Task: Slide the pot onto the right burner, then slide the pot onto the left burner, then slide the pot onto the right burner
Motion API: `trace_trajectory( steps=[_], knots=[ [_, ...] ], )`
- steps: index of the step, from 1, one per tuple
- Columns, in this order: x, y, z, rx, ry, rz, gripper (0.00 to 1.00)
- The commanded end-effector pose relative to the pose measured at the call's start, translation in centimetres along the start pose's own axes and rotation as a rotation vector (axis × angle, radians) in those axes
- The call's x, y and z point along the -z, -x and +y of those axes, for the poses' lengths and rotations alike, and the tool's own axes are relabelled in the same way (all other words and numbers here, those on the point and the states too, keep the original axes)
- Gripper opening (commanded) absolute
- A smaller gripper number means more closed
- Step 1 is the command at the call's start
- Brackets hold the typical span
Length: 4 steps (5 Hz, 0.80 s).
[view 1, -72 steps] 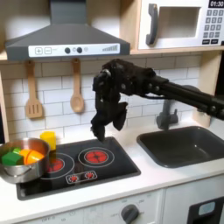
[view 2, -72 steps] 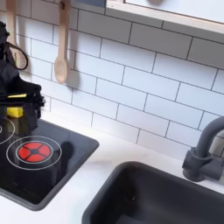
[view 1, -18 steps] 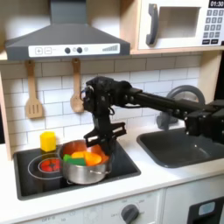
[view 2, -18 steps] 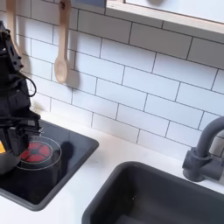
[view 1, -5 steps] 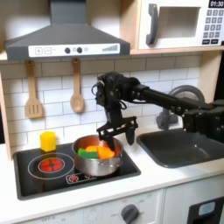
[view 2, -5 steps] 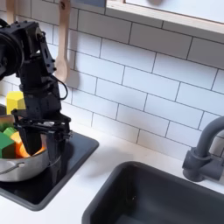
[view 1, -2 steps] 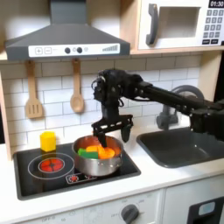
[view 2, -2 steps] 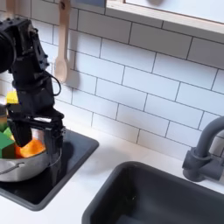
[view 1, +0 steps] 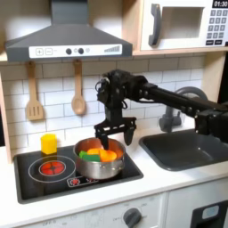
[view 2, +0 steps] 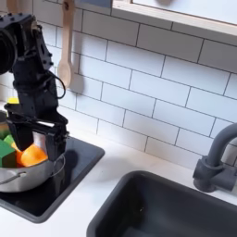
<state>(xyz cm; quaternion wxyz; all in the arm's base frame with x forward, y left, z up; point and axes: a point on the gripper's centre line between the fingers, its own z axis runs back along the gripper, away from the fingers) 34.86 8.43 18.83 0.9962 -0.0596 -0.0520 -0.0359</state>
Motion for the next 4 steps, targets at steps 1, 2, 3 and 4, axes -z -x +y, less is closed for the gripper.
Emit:
trace_trajectory(
  steps=[1, 2, 3, 4],
  knots=[
    [-0.45, 0.41, -0.8, 0.022, 0.043, 0.022, 1.0],
    [-0.55, 0.67, -1.06, 0.018, 0.068, 0.032, 1.0],
    [-0.48, 0.72, -1.26, 0.022, 0.071, 0.038, 1.0],
    [-1.31, 0.74, -1.28, 0.018, 0.069, 0.013, 1.0]
  ],
)
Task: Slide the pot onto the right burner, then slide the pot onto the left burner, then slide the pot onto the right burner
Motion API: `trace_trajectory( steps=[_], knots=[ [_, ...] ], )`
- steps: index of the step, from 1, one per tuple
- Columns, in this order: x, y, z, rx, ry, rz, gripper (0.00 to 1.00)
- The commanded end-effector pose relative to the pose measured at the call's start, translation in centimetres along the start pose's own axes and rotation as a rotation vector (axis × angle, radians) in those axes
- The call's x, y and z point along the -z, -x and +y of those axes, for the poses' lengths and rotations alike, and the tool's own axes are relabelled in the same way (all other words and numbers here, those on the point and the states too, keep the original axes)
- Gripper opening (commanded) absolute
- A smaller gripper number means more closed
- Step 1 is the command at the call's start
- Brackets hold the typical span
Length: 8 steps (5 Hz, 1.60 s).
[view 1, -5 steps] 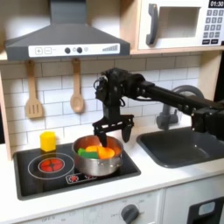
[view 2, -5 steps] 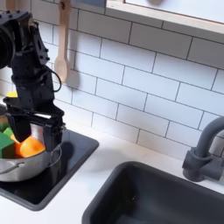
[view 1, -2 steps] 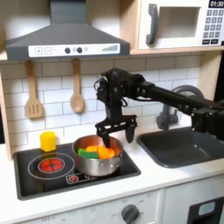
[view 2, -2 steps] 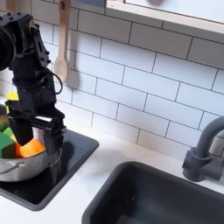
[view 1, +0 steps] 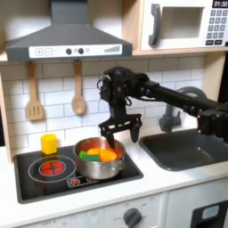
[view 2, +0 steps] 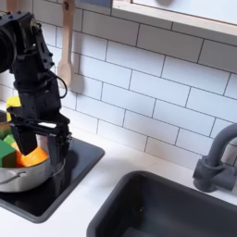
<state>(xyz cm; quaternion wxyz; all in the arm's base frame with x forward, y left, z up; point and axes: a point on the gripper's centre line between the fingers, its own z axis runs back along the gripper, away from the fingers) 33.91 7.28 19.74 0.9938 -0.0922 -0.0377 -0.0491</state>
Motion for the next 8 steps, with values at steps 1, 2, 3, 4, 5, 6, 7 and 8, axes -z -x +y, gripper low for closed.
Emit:
trace_trajectory(
  steps=[1, 2, 3, 4, 5, 6, 7, 8],
  knots=[
    [-0.7, 0.1, -0.3, 0.006, 0.002, -0.016, 1.0],
    [-0.9, 0.7, -0.7, 0.019, 0.01, -0.008, 1.0],
    [-1.6, 1.5, -1.4, 0.036, 0.014, -0.013, 1.0],
    [-1.6, 1.9, -1.4, 0.038, 0.011, -0.014, 1.0],
    [-1.7, 1.7, -0.8, 0.023, 0.007, -0.027, 1.0],
    [-1.7, 1.5, -0.4, 0.011, 0.003, -0.031, 1.0],
    [-2.0, 1.4, -0.2, 0.005, -0.003, -0.038, 1.0],
    [-2.2, 0.9, 0.3, -0.011, -0.006, -0.047, 1.0]
  ],
)
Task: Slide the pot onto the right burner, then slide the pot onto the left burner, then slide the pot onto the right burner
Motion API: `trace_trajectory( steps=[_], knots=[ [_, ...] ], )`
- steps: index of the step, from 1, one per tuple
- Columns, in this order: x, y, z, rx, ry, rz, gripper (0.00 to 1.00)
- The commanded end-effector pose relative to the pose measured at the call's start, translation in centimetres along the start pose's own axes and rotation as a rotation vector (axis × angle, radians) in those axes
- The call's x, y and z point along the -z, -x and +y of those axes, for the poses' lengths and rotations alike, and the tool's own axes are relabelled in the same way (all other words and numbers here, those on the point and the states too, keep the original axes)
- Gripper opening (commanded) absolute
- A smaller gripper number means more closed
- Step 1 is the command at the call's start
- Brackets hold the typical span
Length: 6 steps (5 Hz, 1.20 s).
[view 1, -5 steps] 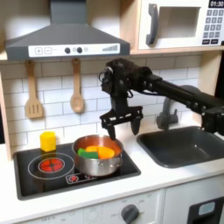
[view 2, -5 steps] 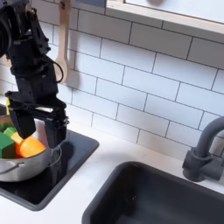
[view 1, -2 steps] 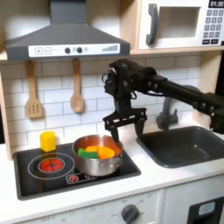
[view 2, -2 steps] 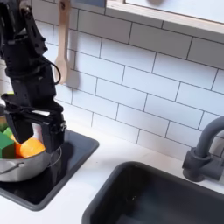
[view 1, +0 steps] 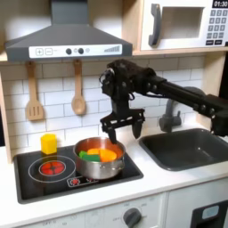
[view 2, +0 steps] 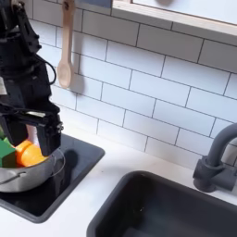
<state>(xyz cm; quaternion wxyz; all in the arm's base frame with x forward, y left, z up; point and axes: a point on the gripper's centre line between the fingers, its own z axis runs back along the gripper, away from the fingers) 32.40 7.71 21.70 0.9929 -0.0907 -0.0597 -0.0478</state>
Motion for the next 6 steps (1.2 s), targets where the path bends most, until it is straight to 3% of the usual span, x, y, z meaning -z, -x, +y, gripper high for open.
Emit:
trace_trajectory(
  steps=[1, 2, 6],
  knots=[
    [-0.1, -0.9, 0.8, -0.025, -0.006, -0.009, 1.0],
    [-0.3, -1.4, 1.2, -0.043, -0.002, -0.015, 1.0],
    [0.1, -2.0, 3.3, -0.09, -0.05, -0.012, 1.0]
  ],
)
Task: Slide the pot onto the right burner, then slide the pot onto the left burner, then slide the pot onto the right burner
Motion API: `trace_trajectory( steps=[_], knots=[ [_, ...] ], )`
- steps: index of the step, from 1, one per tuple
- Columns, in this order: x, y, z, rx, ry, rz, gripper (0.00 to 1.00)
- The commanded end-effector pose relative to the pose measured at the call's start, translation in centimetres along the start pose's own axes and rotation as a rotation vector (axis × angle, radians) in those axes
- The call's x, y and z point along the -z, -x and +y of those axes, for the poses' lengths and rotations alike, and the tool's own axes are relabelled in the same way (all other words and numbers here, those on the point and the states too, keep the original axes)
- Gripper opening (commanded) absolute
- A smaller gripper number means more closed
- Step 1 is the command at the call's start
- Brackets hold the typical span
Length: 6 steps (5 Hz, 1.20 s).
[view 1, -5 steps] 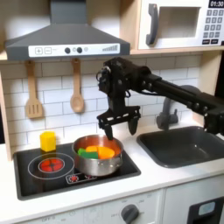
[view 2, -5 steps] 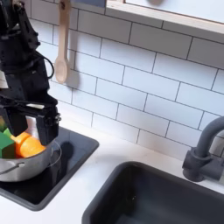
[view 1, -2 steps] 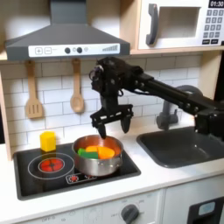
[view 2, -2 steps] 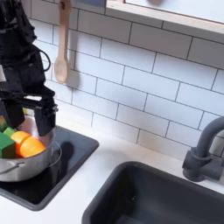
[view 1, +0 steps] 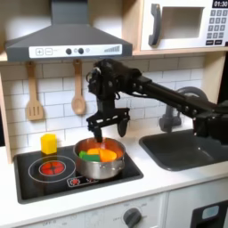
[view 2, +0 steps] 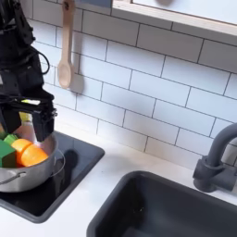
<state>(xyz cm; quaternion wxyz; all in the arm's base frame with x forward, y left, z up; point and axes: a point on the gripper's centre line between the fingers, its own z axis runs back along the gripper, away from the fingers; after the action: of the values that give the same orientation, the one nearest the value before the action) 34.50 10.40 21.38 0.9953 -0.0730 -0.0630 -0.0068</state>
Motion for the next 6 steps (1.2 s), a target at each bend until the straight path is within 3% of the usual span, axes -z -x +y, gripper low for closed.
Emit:
trace_trajectory(
  steps=[1, 4, 6],
  knots=[
    [0.4, -0.3, 0.5, -0.015, -0.017, 0.006, 1.0],
    [1.2, -0.5, 1.4, -0.029, -0.084, 0.009, 1.0],
    [1.8, -0.1, 2.1, -0.033, -0.093, 0.028, 1.0]
  ],
)
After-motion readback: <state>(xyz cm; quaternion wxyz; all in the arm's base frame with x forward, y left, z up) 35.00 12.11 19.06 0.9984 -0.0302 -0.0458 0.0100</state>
